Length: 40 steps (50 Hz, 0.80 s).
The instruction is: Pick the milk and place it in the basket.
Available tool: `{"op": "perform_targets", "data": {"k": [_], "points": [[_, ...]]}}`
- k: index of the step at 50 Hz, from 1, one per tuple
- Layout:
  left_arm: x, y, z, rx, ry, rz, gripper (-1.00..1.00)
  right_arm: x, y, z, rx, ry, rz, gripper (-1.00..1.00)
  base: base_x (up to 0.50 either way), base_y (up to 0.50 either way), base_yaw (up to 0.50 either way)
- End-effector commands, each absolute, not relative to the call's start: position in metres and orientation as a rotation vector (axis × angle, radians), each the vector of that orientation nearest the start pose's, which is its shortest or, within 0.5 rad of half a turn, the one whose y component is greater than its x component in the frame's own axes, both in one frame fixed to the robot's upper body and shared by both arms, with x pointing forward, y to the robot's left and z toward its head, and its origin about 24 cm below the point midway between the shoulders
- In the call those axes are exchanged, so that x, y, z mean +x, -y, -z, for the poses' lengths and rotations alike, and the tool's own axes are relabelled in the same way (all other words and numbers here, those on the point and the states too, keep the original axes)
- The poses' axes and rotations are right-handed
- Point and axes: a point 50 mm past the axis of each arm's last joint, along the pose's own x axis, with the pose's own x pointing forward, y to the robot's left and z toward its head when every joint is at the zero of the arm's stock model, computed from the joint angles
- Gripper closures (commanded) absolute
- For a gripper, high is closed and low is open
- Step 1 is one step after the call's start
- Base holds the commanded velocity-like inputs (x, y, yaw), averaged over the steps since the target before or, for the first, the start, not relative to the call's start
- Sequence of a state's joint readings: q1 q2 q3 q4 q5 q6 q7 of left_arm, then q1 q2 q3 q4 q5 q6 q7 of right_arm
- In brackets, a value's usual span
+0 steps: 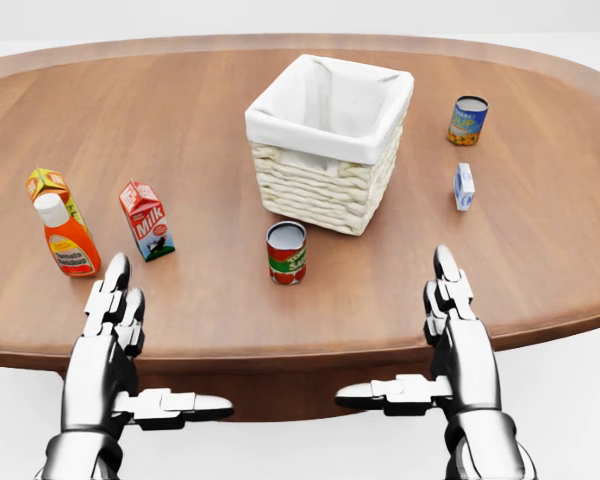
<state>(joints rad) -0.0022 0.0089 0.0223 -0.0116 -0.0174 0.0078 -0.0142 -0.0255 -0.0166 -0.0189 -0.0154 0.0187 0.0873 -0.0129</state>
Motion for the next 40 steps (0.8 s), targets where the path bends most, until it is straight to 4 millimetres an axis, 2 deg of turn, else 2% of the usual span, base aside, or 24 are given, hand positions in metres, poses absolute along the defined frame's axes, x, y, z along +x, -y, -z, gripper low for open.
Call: {"op": "perform_targets", "data": {"k": [1, 4, 9, 13, 20, 28, 40], "points": [[0.253, -0.167, -0.054, -0.030, 0.021, -0.015, -1.00, 0.258, 0.163, -0.075, -0.042, 0.086, 0.014, -1.00, 0.00, 0.00, 0.00], [0.251, -0.168, -0.063, -0.035, 0.043, -0.010, -1.00, 0.250, 0.159, -0.090, -0.037, 0.153, -0.040, -1.00, 0.00, 0.00, 0.00], [0.242, -0.173, -0.091, -0.042, 0.166, -0.019, -1.00, 0.230, 0.153, -0.120, -0.043, 0.290, -0.113, -1.00, 0.00, 0.00, 0.00], [0.233, -0.172, -0.106, 0.007, 0.226, -0.027, -1.00, 0.218, 0.150, -0.137, -0.078, 0.365, -0.130, -1.00, 0.00, 0.00, 0.00], [0.225, -0.169, -0.115, 0.033, 0.265, -0.012, -1.00, 0.211, 0.153, -0.151, -0.089, 0.429, -0.117, -1.00, 0.00, 0.00, 0.00], [0.208, -0.169, -0.142, 0.048, 0.388, -0.005, -1.00, 0.201, 0.155, -0.167, -0.081, 0.506, -0.121, -1.00, 0.00, 0.00, 0.00], [0.207, -0.169, -0.144, 0.059, 0.397, 0.001, -1.00, 0.192, 0.155, -0.178, -0.083, 0.563, -0.114, -1.00, 0.00, 0.00, 0.00]]}}
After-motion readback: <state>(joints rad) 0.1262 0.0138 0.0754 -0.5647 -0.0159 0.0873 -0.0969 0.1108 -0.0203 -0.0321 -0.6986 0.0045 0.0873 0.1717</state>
